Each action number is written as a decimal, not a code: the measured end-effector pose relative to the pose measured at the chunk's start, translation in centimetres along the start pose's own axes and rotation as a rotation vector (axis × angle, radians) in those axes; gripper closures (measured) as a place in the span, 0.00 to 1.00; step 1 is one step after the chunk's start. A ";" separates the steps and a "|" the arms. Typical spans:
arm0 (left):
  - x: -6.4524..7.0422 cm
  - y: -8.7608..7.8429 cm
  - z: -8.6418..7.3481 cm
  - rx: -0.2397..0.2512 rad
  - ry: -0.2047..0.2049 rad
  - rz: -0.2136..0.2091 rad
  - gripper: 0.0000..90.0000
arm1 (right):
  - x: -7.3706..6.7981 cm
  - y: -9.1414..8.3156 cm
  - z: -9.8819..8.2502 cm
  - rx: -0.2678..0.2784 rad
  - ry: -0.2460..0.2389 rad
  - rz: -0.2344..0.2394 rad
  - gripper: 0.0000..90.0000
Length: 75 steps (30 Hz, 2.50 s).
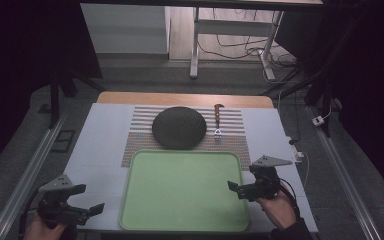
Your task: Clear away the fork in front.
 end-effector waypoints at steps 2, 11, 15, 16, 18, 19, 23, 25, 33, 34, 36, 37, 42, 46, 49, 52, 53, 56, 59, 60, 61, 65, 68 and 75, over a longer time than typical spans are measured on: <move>0.0 0.0 0.0 -0.001 0.003 0.000 0.00 | 0.1 0.4 0.3 -0.003 -0.010 0.000 0.00; 0.0 0.0 0.0 -0.002 -0.001 -0.001 0.00 | 1.1 2.4 1.9 -0.020 -0.024 -0.001 0.00; 0.0 0.0 0.0 -0.002 -0.001 -0.001 0.00 | 1.8 3.5 2.6 -0.022 -0.015 -0.008 0.00; 0.0 0.0 0.0 -0.001 -0.002 -0.001 0.00 | 2.0 3.8 2.7 -0.024 -0.009 -0.008 0.00; -0.1 0.0 0.0 0.000 -0.004 -0.005 0.00 | 2.4 4.3 3.0 -0.037 0.002 -0.005 0.00; -0.1 0.0 0.0 0.000 -0.004 -0.005 0.00 | 2.4 4.3 3.0 -0.037 0.002 -0.005 0.00; -0.1 0.0 0.0 0.002 -0.008 -0.007 0.00 | 3.0 5.2 3.6 -0.061 0.006 -0.022 0.00; -0.1 0.0 0.0 0.001 -0.007 -0.007 0.00 | 3.3 5.8 4.0 -0.065 -0.010 -0.042 0.00; -0.1 0.0 0.0 -0.002 -0.008 -0.007 0.00 | 4.6 8.5 5.4 -0.142 -0.080 -0.164 0.00; -0.1 0.0 0.0 -0.002 -0.008 -0.007 0.00 | 4.8 8.7 5.6 -0.150 -0.089 -0.173 0.00; -0.1 0.0 0.0 -0.003 -0.009 -0.008 0.00 | 5.2 9.3 5.8 -0.162 -0.094 -0.188 0.00; -0.1 0.0 0.0 -0.003 -0.009 -0.008 0.00 | 5.4 9.5 6.0 -0.169 -0.097 -0.193 0.00; -0.2 0.0 0.0 -0.004 -0.011 -0.009 0.00 | 6.4 10.7 7.0 -0.194 -0.143 -0.241 0.00; -0.2 0.0 0.0 -0.005 -0.012 -0.010 0.00 | 7.0 11.9 7.7 -0.218 -0.189 -0.285 0.00; -0.2 0.0 0.0 -0.005 -0.013 -0.011 0.00 | 7.2 12.7 8.1 -0.231 -0.223 -0.307 0.00; -0.2 0.0 0.0 -0.006 -0.013 -0.011 0.00 | 7.4 14.0 8.4 -0.269 -0.300 -0.357 0.00; -0.2 0.0 0.0 -0.006 -0.013 -0.011 0.00 | 7.4 14.3 8.5 -0.277 -0.318 -0.370 0.01; -0.2 0.0 0.0 -0.006 -0.013 -0.011 0.00 | 7.2 15.1 8.5 -0.298 -0.377 -0.403 0.08; -0.2 0.1 0.0 -0.007 -0.014 -0.012 0.00 | 7.0 15.7 8.5 -0.329 -0.472 -0.426 0.17; -0.2 0.1 0.0 -0.007 -0.014 -0.012 0.00 | 6.9 15.9 8.5 -0.334 -0.512 -0.438 0.20; -0.2 0.1 0.0 -0.008 -0.014 -0.012 0.00 | 6.7 16.1 8.5 -0.340 -0.541 -0.447 0.23; -0.2 0.0 -0.1 -0.008 -0.014 -0.013 0.00 | 6.0 17.1 8.4 -0.383 -0.663 -0.475 0.40; -0.2 0.0 -0.1 -0.008 -0.014 -0.012 0.00 | 5.5 17.7 8.2 -0.412 -0.755 -0.480 0.57; -0.2 0.0 -0.1 -0.009 -0.013 -0.011 0.00 | 4.9 18.6 7.2 -0.478 -0.929 -0.495 0.92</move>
Point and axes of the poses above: each handheld gripper's, and its own axes: y roughly forward along the jaws, z roughly out of its top, x roughly to its right, the point moved 2 cm from there along y, roughly forward along the jaws, and after that the axes turned 4 degrees about z, right-handed, at the moved point
